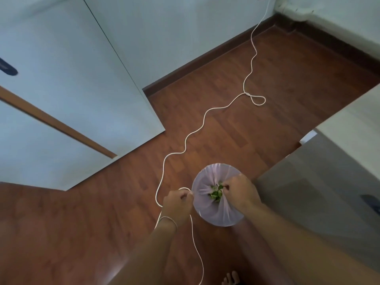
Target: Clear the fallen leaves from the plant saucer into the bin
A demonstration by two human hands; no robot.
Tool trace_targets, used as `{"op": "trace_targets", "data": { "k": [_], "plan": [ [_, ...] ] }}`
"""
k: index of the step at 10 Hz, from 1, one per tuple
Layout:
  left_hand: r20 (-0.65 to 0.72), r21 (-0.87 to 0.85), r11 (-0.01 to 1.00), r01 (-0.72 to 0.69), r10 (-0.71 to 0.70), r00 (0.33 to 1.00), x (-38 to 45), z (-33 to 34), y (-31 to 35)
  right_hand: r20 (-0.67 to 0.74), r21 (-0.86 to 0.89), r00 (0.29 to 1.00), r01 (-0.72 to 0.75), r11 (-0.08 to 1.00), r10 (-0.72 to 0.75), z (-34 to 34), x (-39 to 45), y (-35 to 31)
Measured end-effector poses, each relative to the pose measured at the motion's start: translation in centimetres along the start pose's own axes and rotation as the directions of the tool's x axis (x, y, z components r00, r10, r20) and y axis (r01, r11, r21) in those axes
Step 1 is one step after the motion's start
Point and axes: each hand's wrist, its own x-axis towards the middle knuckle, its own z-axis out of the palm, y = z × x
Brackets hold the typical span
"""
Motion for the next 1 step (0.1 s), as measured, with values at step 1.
{"op": "trace_targets", "data": {
  "k": [1],
  "plan": [
    [-0.001, 0.024, 1.0, -0.001, 0.001, 1.0, -0.15, 0.42, -1.85, 0.05, -0.044, 0.998, -0.032, 0.999, 0.034, 2.29, 0.76, 0.53]
  ]
}}
